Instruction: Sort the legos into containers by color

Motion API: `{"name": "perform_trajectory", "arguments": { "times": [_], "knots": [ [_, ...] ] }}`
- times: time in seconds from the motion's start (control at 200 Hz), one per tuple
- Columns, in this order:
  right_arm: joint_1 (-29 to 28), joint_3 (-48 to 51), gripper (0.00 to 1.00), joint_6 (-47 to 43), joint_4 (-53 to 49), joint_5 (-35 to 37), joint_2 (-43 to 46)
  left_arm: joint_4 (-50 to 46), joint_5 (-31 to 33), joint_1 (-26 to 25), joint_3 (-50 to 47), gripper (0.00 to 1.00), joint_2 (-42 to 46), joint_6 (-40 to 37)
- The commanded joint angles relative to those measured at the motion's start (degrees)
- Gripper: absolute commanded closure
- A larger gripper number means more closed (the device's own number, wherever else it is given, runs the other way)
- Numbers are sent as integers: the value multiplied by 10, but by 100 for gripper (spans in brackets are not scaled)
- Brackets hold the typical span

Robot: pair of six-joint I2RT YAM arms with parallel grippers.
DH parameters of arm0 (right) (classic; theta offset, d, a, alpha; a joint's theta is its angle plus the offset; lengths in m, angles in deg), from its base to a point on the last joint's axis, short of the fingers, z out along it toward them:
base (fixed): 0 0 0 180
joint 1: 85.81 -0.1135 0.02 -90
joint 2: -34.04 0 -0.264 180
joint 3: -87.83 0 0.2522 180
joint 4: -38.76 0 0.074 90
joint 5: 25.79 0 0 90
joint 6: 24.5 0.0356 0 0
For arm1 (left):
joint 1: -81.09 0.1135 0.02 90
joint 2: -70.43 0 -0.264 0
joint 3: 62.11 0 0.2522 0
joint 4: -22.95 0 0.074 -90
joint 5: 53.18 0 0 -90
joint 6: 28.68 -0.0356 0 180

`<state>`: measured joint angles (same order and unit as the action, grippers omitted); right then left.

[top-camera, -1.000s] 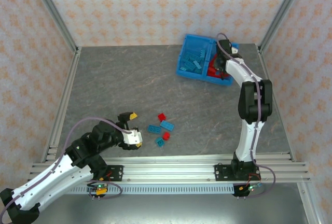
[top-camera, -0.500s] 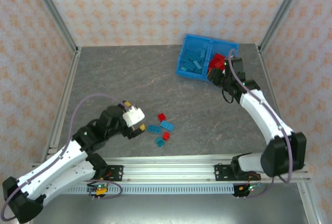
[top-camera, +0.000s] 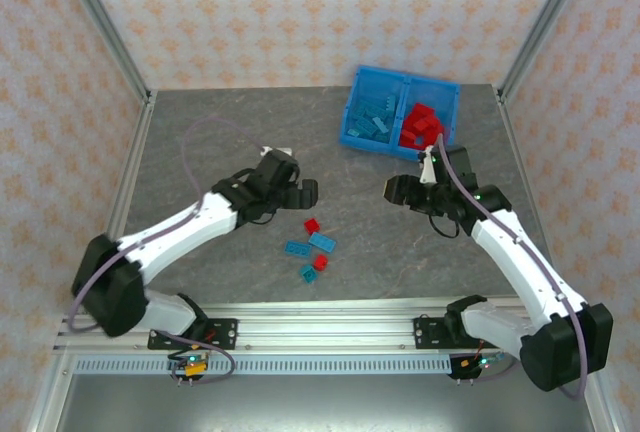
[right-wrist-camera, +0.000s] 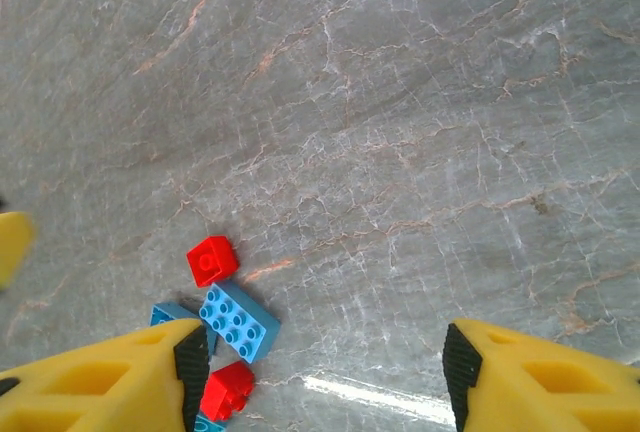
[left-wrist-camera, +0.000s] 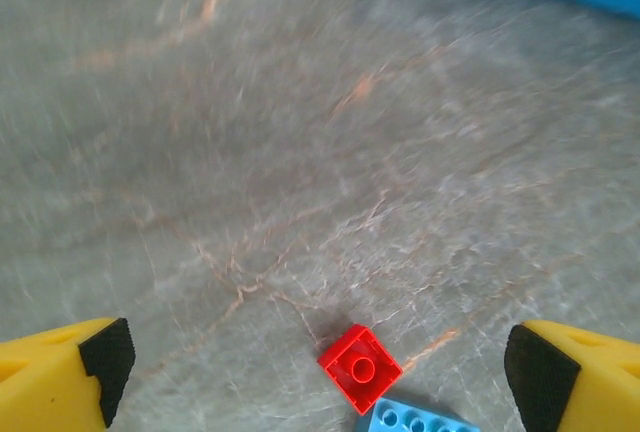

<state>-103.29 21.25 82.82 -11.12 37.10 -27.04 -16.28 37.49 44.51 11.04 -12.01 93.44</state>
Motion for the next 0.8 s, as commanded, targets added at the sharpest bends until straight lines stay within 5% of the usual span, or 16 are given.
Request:
{"name": "perform_trajectory", "arguments": {
  "times": [0.0,0.39,0.796],
  "knots": [
    [-1,9,31,-1,-8,18,-2,-70,38,-23,51,4,-61,163],
    [-1,10,26,-4,-16,16,5,-142,53,-83,122,10,-220,306],
    [-1,8,26,0,-40,15,39,-95,28,-84,105,47,-253,329]
  ]
}}
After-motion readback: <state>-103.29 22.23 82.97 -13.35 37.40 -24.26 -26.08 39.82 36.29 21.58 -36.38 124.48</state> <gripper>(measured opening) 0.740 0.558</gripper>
